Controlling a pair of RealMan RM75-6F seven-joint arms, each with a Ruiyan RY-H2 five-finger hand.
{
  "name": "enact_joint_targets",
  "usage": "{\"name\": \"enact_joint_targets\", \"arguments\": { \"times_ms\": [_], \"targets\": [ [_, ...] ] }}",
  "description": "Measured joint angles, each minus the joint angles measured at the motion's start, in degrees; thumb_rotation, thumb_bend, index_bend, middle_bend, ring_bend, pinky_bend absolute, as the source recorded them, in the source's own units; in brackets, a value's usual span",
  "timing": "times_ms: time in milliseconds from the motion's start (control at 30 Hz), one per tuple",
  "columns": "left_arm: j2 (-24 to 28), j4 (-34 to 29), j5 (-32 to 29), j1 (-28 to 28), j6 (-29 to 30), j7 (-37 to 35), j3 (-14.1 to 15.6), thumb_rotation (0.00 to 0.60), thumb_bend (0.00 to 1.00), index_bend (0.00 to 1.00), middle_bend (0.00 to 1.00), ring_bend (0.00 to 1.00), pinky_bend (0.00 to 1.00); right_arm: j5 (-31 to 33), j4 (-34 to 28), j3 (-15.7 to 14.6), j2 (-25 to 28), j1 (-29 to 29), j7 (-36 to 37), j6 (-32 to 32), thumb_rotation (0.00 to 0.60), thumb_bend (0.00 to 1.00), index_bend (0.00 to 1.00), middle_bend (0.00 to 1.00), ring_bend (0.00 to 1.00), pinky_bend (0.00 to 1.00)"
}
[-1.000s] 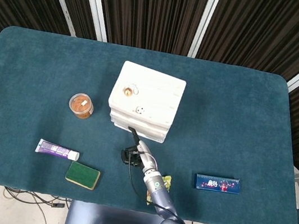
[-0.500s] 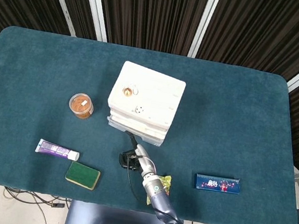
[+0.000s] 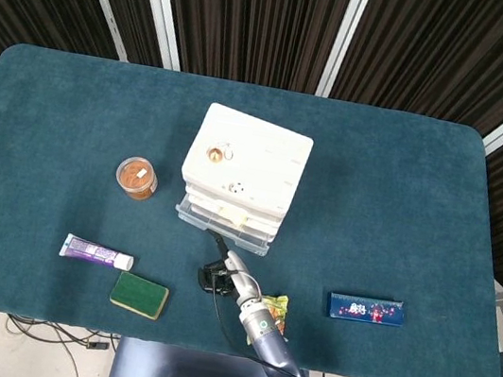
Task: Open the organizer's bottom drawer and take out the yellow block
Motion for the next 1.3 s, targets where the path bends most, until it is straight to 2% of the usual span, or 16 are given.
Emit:
{"name": "enact_joint_targets", "arguments": {
  "times_ms": [333,1033,1300],
  "targets": [
    [0.04,-0.07,0.00,-0.01,-0.05,0.15,0.04,0.600,0.40,0.03,0.00,0.00,0.00,-1.40,-3.02,-1.72,1.21,-1.02,0.06,0.51,0.600,0.59,0.00,0.85,0.91,0.95],
    [0.05,-0.04,-0.21,-0.04,-0.26,0.35,0.06,0.600,0.40,0.03,0.00,0.00,0.00,-3.46,-4.77,-3.56,1.67,-2.04,0.25,1.24,0.600,0.59,0.00,0.85,0.90,0.95],
    [0.04,-0.03,-0.16,-0.07,-0.36,0.29,0.11,0.600,0.40,0.03,0.00,0.00,0.00,-5.02,-8.42,-3.87,3.62,-2.89,-1.48,3.62,0.600,0.60,0.00,0.85,0.90,0.95]
  ]
}}
